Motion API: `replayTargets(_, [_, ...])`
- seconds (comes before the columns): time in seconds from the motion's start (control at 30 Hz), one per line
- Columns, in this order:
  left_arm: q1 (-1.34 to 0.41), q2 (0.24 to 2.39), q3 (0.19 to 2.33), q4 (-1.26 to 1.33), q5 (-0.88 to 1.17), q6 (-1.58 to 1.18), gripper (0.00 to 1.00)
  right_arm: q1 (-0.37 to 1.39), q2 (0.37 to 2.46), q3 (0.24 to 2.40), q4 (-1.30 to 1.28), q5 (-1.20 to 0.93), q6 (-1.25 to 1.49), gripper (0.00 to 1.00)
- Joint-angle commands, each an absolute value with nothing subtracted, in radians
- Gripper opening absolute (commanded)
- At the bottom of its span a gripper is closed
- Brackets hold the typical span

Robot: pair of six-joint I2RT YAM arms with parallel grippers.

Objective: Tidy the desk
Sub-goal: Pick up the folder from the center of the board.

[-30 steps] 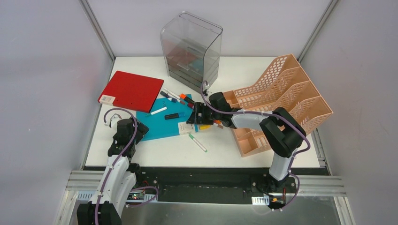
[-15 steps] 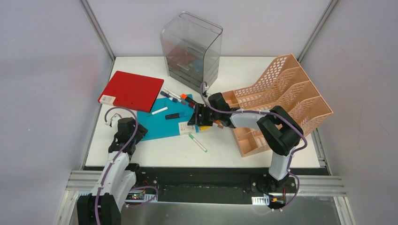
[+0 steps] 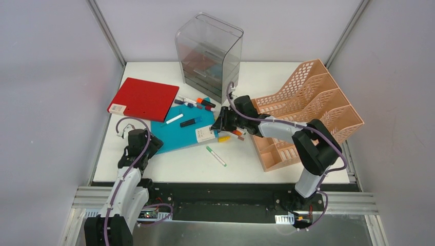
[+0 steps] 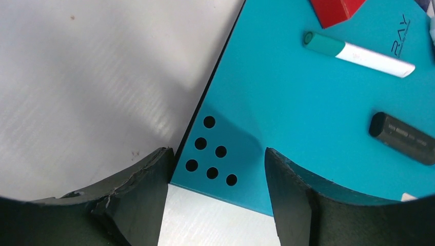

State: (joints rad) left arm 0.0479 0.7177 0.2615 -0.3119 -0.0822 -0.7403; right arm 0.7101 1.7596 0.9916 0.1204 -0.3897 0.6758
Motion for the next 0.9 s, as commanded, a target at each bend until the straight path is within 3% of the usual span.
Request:
replayTargets(0.0, [0.041,0.672,0.282,-0.287,0.083,-0.768,0.65,0.712,1.675,1.043,0.19,-0.493,0.723,0.31])
replayTargets(0.47, [0.04,0.639,0.298,-0.294,0.222,-0.733,0.62,0.658,1.64,1.054,0.18,-0.535,0.749,0.01])
replayTargets(0.87, [0.041,0.64,0.309,-0.277,0.336,-0.749,0.61,0.597,1.57,1.043,0.171,-0.585,0.757,0.0])
